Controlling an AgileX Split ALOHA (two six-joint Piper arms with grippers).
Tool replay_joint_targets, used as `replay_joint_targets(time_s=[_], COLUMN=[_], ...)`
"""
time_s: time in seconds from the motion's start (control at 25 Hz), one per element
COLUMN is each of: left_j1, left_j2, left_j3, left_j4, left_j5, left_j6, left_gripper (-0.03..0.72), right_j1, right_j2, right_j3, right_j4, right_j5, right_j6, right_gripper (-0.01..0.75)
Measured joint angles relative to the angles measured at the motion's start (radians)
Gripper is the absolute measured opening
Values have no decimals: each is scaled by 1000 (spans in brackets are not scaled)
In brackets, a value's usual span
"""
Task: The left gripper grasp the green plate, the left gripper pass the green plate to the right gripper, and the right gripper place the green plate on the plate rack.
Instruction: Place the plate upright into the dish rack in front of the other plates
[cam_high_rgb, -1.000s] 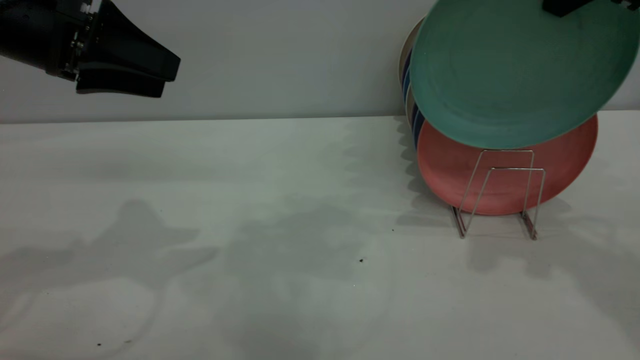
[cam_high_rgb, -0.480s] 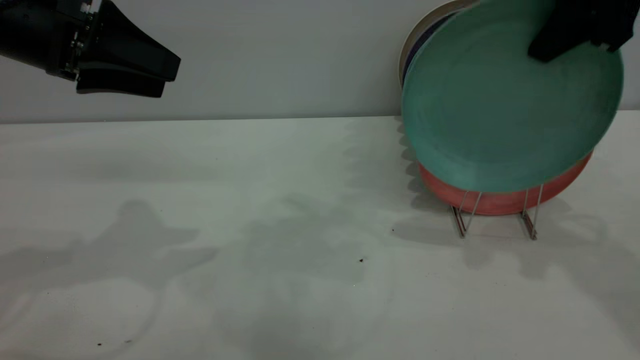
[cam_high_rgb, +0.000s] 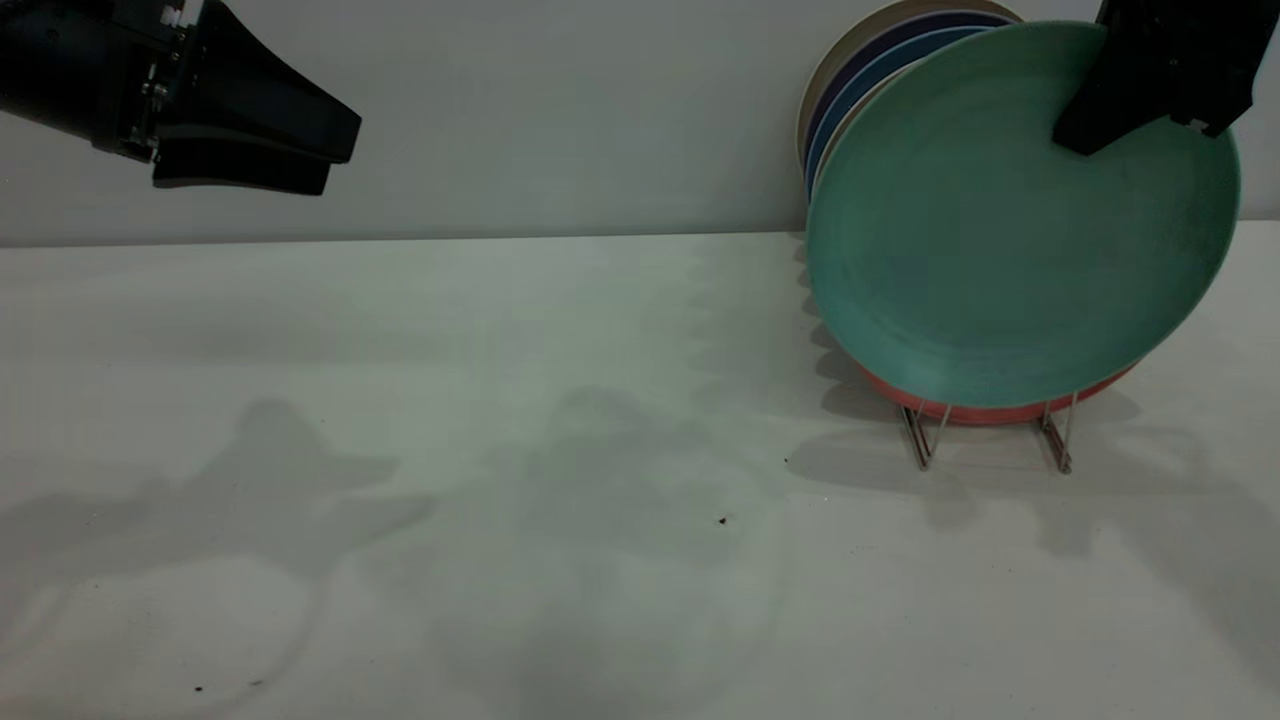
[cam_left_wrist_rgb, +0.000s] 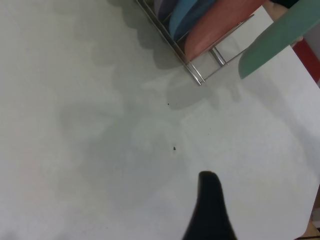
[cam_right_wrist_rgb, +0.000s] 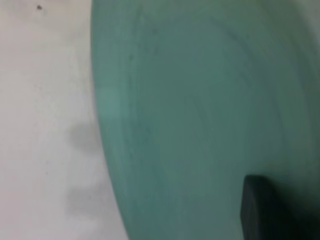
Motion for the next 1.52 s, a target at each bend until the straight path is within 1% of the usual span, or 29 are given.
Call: replay_joint_targets(time_s=[0.36,0.68,1.16,1.24,1.32,1.52], left_j1=[0,0,0,0,0,0], left_j2=[0,0,0,0,0,0], left_j3=[0,0,0,0,0,0], left_j4=[0,0,0,0,0,0], left_j5=[-3,-4,-4,-4,-4,-4], left_j6=[0,0,0,0,0,0], left_gripper=[591,591,591,591,591,591], right_j1=[0,0,0,0,0,0], right_j2=[-85,-13,2,8,12,12], right_j3=[-3,-3,-3,-3,-3,-3], right_j4=[-2,-2,-2,-2,-2,-2], right_j5=[-35,-73,-74,-75,-74,-70], right_j6=[-20,-42,-23,0,18,23], right_gripper=[119,119,123,138,173,321])
